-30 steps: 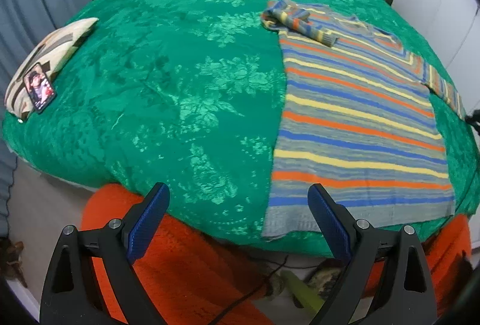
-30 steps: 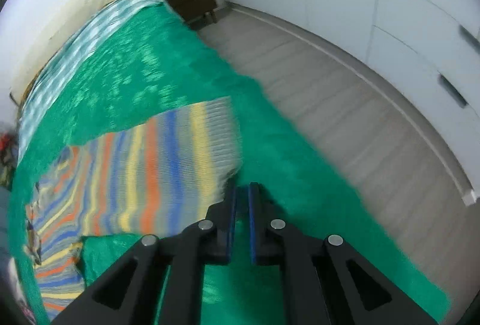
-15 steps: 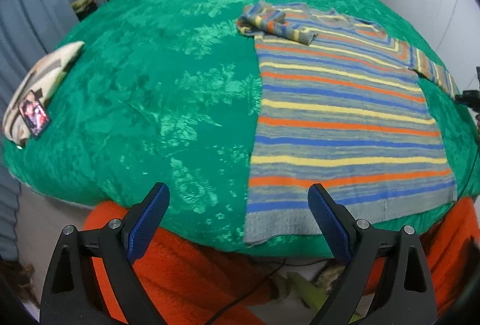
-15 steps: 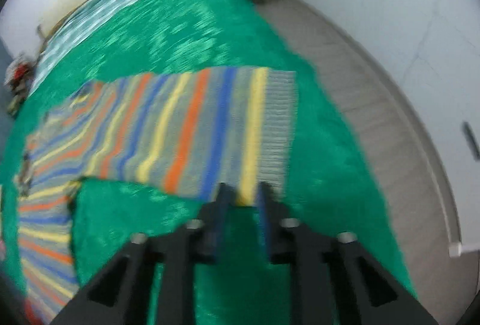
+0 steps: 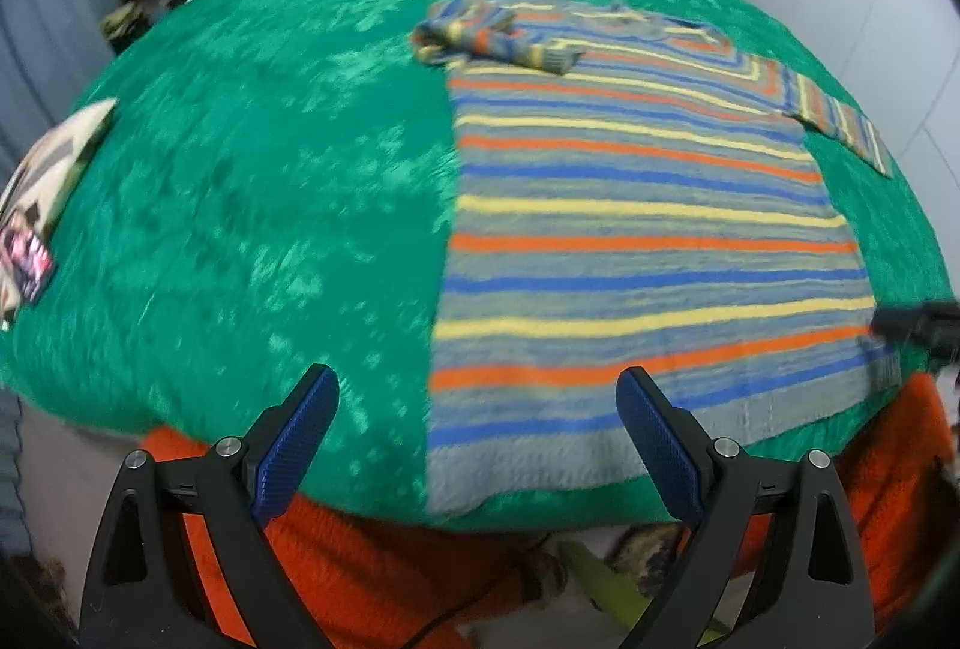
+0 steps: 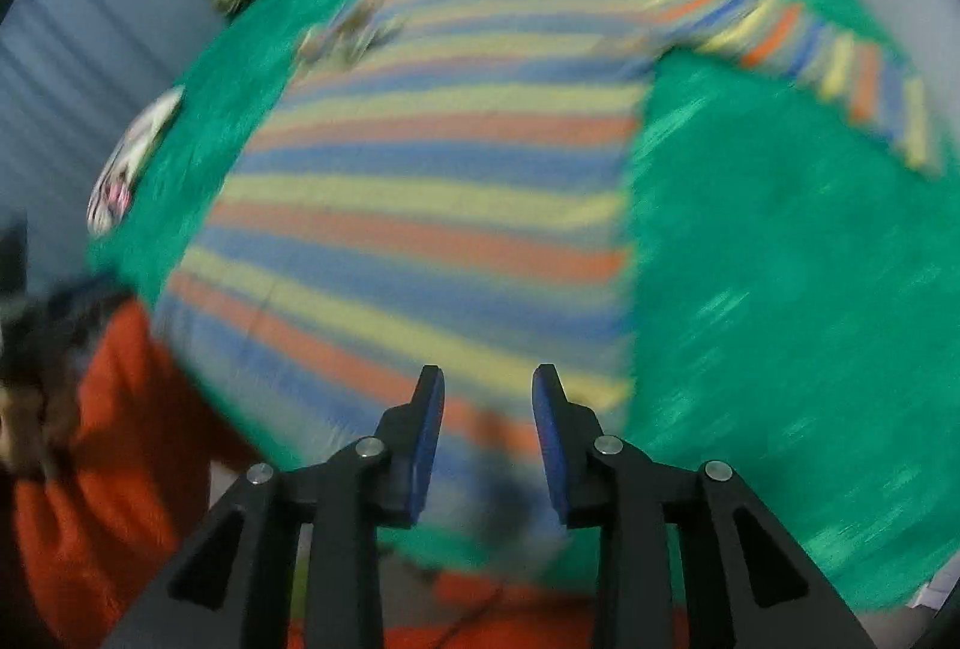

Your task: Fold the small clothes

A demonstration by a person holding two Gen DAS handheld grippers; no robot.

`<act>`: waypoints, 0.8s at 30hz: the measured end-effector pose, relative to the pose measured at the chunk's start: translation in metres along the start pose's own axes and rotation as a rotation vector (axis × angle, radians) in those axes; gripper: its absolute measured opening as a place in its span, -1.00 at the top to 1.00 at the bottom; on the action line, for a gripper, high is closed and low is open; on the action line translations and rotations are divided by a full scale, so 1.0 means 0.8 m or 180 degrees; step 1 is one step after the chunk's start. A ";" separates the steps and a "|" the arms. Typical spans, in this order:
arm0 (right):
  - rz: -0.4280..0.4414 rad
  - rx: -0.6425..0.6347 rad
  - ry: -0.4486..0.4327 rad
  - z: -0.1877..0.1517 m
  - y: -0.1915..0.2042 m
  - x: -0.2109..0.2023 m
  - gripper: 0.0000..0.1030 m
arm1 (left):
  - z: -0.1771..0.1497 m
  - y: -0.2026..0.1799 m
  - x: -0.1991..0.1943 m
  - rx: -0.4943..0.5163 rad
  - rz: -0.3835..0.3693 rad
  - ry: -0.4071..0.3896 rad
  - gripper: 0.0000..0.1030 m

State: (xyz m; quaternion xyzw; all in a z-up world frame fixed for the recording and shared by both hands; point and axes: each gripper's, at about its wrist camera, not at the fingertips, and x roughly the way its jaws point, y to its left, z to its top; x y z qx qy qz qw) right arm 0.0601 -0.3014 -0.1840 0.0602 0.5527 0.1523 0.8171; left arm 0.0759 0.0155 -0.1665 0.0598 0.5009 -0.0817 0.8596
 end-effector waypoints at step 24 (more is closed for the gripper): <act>-0.0287 0.0316 -0.0276 -0.030 0.031 -0.014 0.15 | 0.004 -0.032 0.083 0.0198 0.0010 0.0534 -0.96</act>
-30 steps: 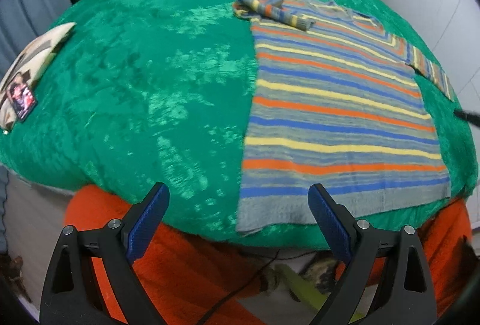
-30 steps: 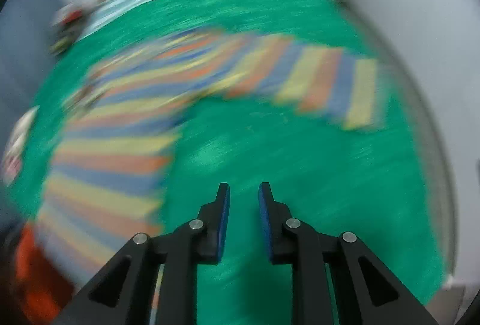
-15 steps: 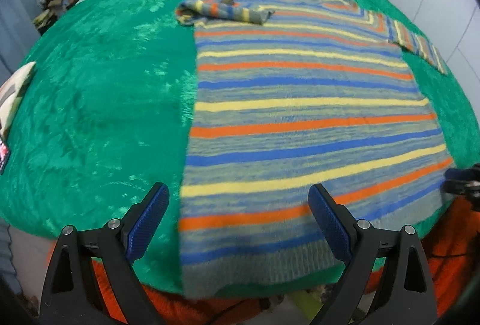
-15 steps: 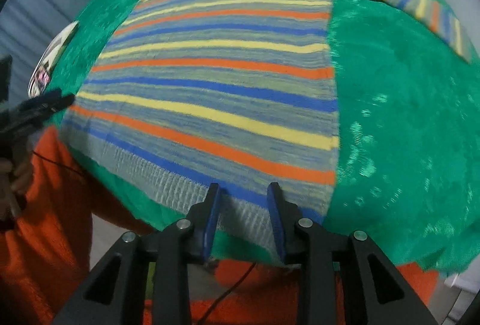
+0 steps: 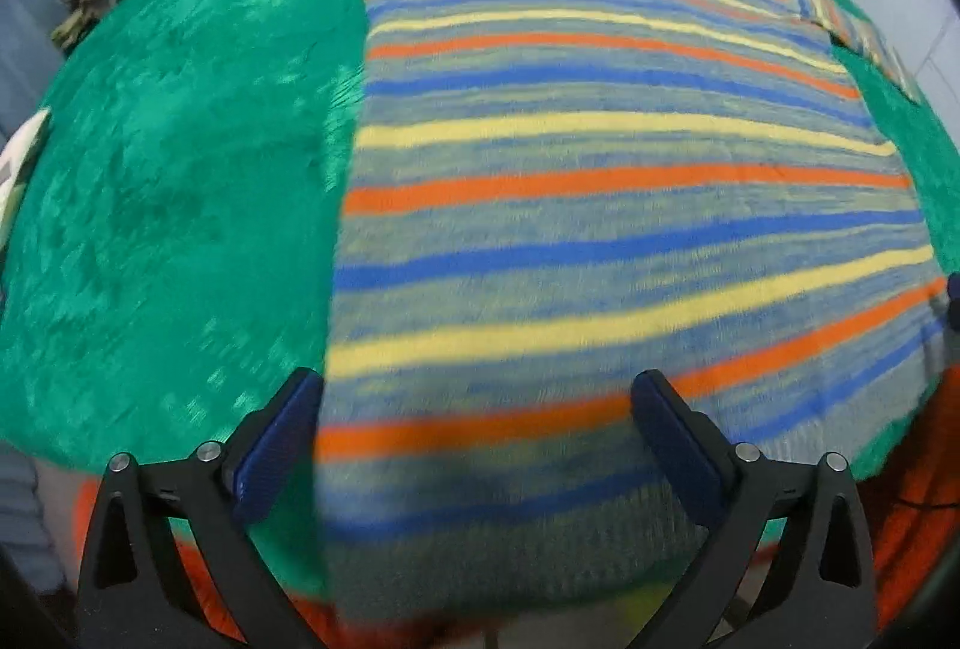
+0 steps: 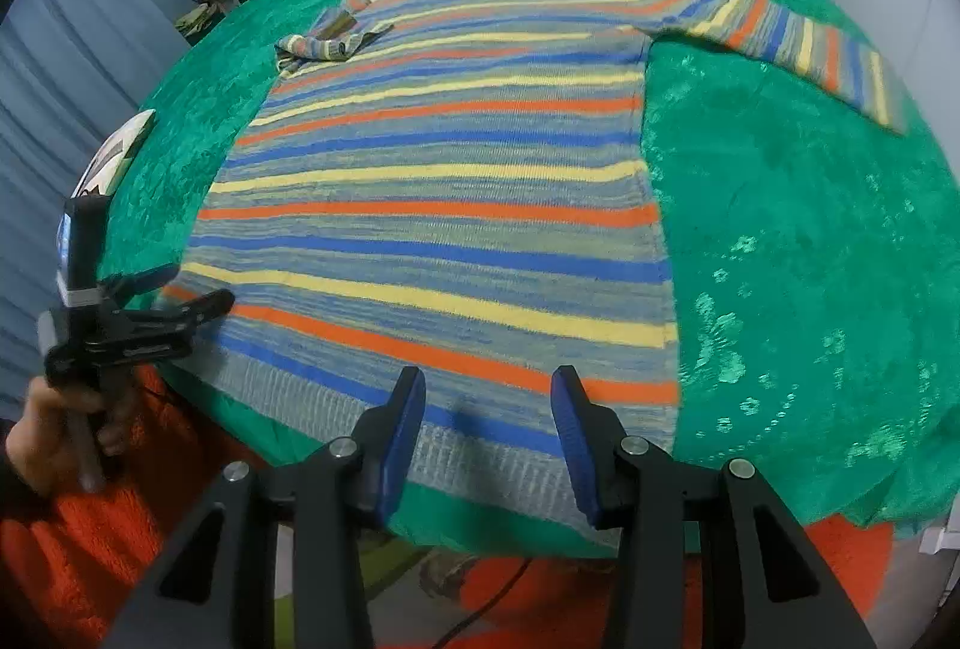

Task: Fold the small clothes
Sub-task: 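Grasp the sleeve cuff with the left gripper and lay it across the body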

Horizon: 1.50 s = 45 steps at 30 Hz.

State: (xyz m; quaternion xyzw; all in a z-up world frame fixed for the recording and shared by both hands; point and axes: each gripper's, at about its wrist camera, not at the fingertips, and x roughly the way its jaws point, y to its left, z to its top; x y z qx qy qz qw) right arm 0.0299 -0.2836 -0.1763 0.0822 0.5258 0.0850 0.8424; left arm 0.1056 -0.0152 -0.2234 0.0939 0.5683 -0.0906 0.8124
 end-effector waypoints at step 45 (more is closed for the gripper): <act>0.0004 -0.0163 -0.0095 -0.012 0.018 0.015 0.13 | 0.229 0.380 0.010 -0.2455 -0.0277 -0.0596 0.87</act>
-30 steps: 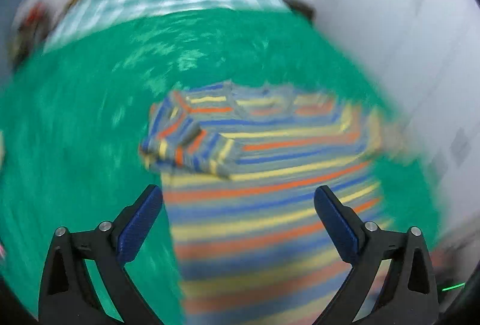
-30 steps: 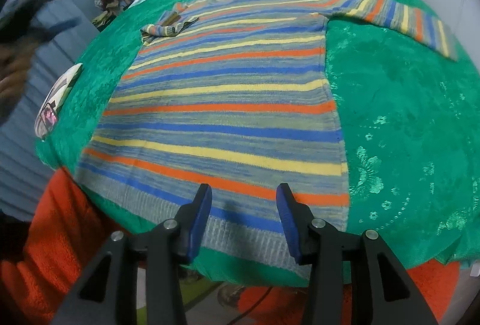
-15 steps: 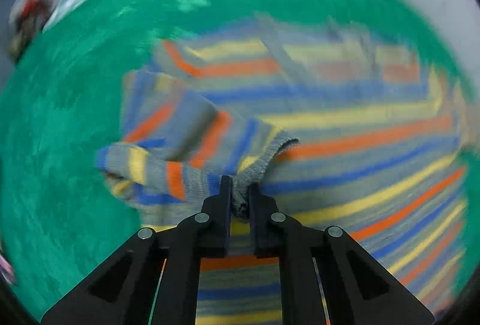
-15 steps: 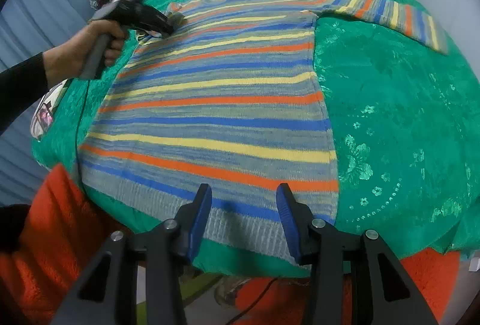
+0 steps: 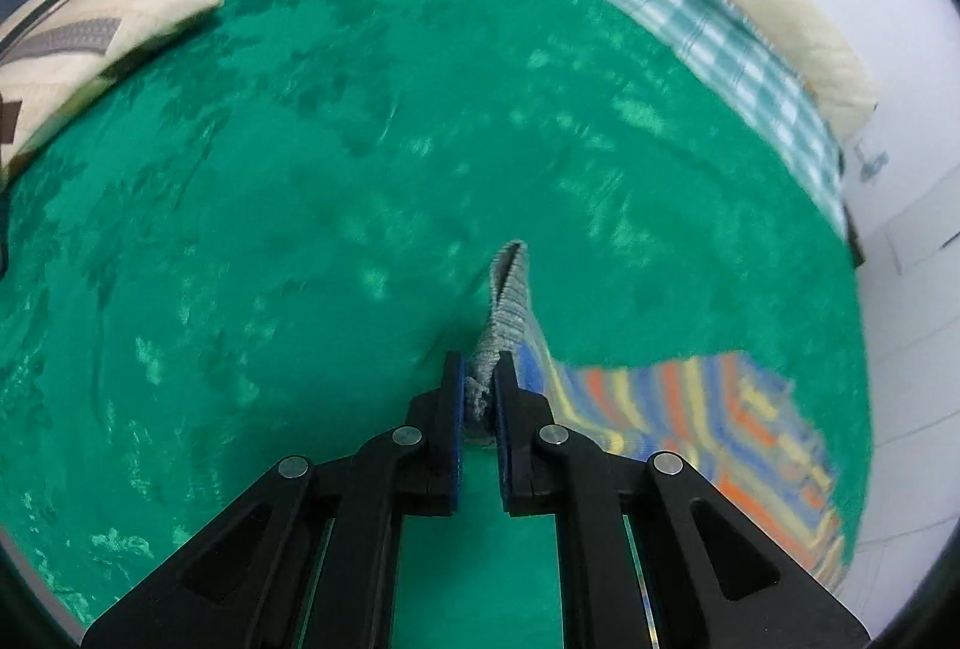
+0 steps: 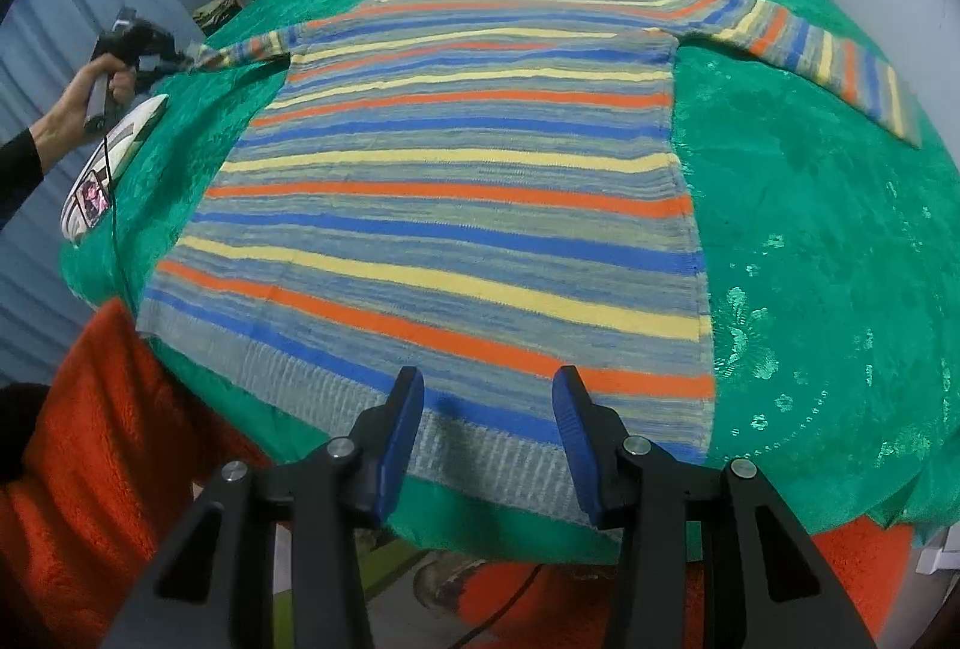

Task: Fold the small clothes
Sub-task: 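Grasp the sleeve cuff with the left gripper and lay it across the body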

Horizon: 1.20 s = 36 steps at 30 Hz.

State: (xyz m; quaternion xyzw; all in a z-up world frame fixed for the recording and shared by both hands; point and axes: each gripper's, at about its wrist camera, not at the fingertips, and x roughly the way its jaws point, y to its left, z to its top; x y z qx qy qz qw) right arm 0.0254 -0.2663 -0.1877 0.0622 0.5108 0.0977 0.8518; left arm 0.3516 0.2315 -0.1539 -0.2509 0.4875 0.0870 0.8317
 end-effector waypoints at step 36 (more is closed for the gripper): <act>-0.1522 0.0549 -0.0655 0.176 -0.207 0.096 -1.00 | -0.148 -0.055 0.079 0.1450 0.0483 -0.0577 -0.99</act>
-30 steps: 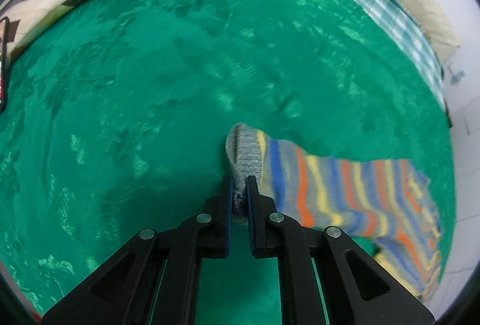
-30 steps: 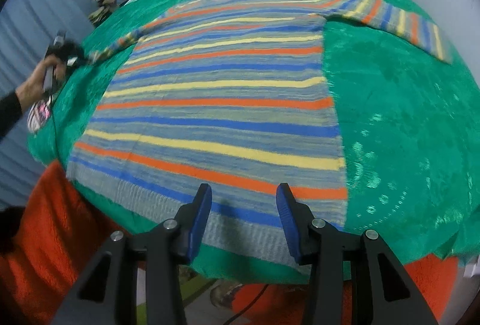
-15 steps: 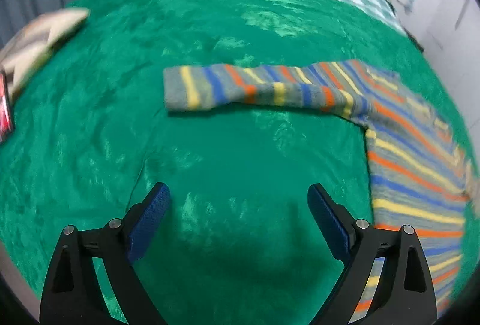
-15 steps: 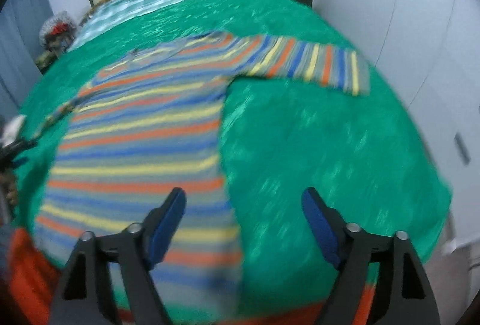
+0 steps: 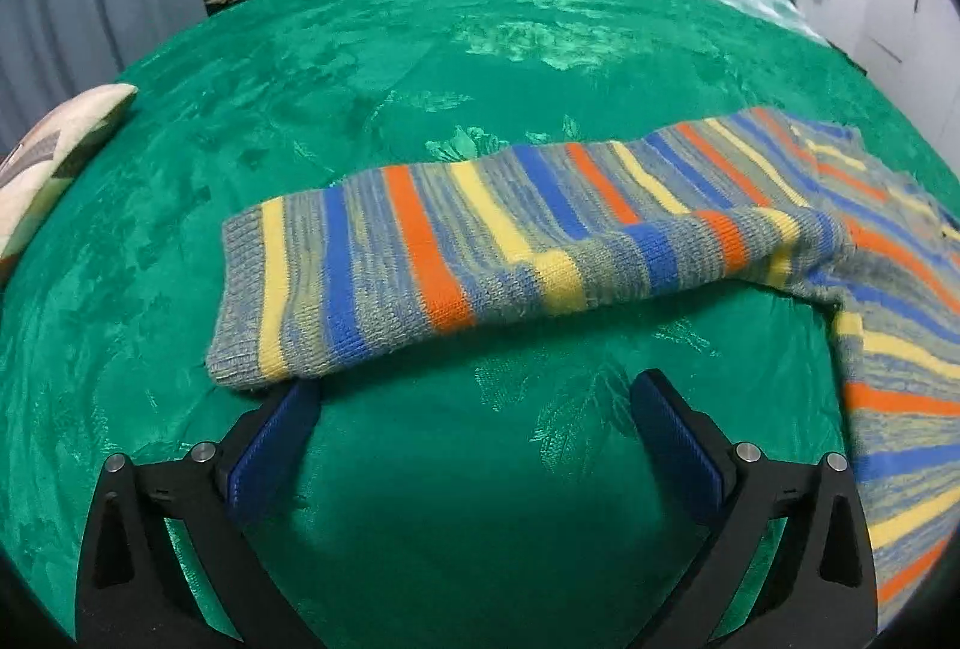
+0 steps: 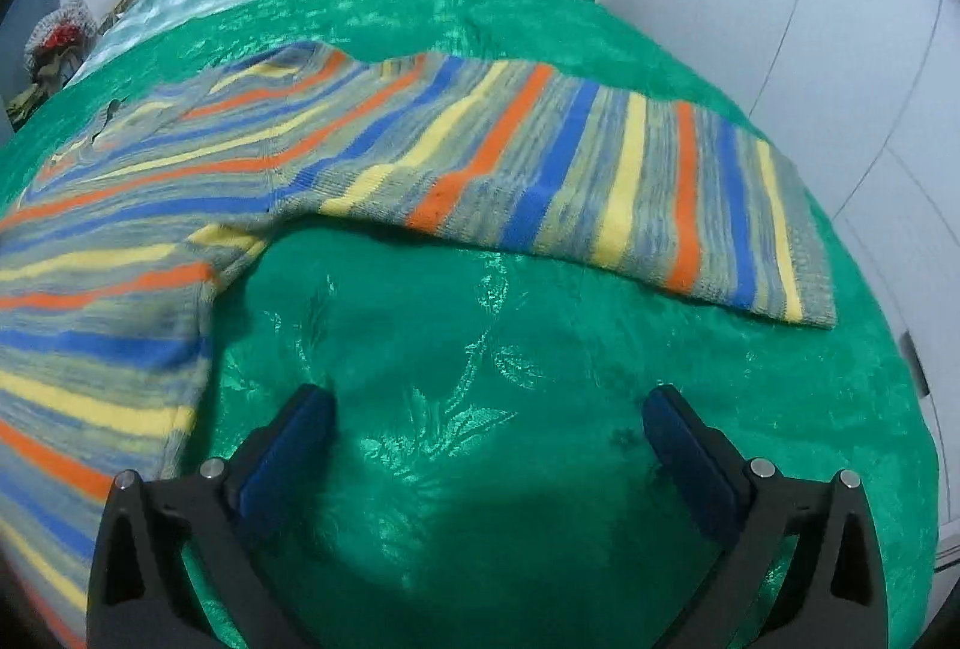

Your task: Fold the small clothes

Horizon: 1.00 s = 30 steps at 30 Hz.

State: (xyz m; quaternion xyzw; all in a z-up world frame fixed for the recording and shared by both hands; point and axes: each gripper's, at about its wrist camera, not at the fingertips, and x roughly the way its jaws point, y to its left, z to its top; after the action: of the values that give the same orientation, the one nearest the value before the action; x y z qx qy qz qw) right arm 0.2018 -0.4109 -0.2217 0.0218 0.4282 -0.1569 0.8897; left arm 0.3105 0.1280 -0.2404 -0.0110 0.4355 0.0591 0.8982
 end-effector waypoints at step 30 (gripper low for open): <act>0.0031 0.0024 -0.0003 -0.006 -0.001 -0.002 -1.00 | 0.001 0.002 0.002 -0.0003 -0.0011 0.0008 -0.99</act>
State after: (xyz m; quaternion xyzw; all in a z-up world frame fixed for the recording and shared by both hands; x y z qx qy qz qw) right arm 0.1971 -0.4104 -0.2233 0.0272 0.4271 -0.1542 0.8905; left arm 0.3118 0.1298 -0.2411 -0.0123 0.4365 0.0577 0.8978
